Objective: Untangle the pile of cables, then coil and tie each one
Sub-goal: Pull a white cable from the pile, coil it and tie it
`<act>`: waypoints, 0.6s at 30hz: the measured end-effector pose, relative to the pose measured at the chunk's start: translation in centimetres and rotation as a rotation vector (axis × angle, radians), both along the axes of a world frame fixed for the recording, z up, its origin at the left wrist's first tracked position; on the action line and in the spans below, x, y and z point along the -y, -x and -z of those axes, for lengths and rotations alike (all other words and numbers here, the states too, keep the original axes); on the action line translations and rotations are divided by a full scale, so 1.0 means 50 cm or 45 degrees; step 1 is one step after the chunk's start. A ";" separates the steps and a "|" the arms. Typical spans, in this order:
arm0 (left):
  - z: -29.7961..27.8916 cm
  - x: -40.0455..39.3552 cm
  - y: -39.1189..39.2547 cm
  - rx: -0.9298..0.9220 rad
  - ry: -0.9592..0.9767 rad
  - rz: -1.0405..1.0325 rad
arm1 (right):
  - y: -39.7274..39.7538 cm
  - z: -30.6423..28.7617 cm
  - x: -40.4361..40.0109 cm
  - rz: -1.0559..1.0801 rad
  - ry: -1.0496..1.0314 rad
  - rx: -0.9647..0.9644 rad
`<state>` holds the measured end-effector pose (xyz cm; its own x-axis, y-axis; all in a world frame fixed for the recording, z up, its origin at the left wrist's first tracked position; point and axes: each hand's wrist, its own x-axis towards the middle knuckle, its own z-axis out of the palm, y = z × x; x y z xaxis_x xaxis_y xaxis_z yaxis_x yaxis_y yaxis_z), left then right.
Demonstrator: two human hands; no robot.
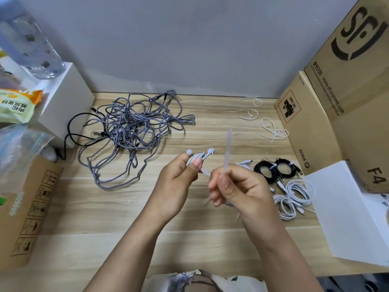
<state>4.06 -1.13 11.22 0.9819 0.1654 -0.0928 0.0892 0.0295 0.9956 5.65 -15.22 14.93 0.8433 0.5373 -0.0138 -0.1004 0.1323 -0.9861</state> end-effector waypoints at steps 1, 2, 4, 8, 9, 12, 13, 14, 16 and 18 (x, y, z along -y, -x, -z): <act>0.000 0.000 -0.001 -0.007 -0.016 -0.017 | 0.003 0.000 -0.001 0.020 0.029 0.028; -0.001 0.001 -0.001 -0.011 -0.029 -0.030 | 0.005 -0.002 -0.003 0.038 0.066 0.058; -0.003 0.003 -0.002 -0.018 -0.049 -0.059 | 0.008 -0.005 -0.005 0.055 0.125 0.127; -0.012 0.005 0.000 0.015 -0.093 -0.075 | 0.011 -0.013 -0.009 0.105 0.183 0.156; -0.014 0.005 0.001 0.014 -0.101 -0.079 | 0.012 -0.013 -0.009 0.140 0.187 0.128; -0.019 0.007 0.001 0.007 -0.087 -0.098 | 0.014 -0.011 -0.014 0.236 0.219 0.065; -0.018 0.008 0.001 0.012 -0.094 -0.106 | 0.014 -0.009 -0.015 0.259 0.234 0.057; -0.018 0.009 0.002 0.020 -0.114 -0.110 | 0.013 -0.007 -0.016 0.272 0.248 0.051; -0.021 0.009 0.003 0.026 -0.168 -0.114 | 0.013 -0.002 -0.017 0.283 0.271 0.044; -0.024 0.009 0.004 0.011 -0.189 -0.123 | 0.013 0.000 -0.016 0.297 0.292 0.043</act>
<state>3.88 -1.58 12.43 0.9614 0.2700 -0.0520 0.0843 -0.1096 0.9904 5.00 -14.44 14.94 0.9454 0.3155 -0.0817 -0.0599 -0.0782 -0.9951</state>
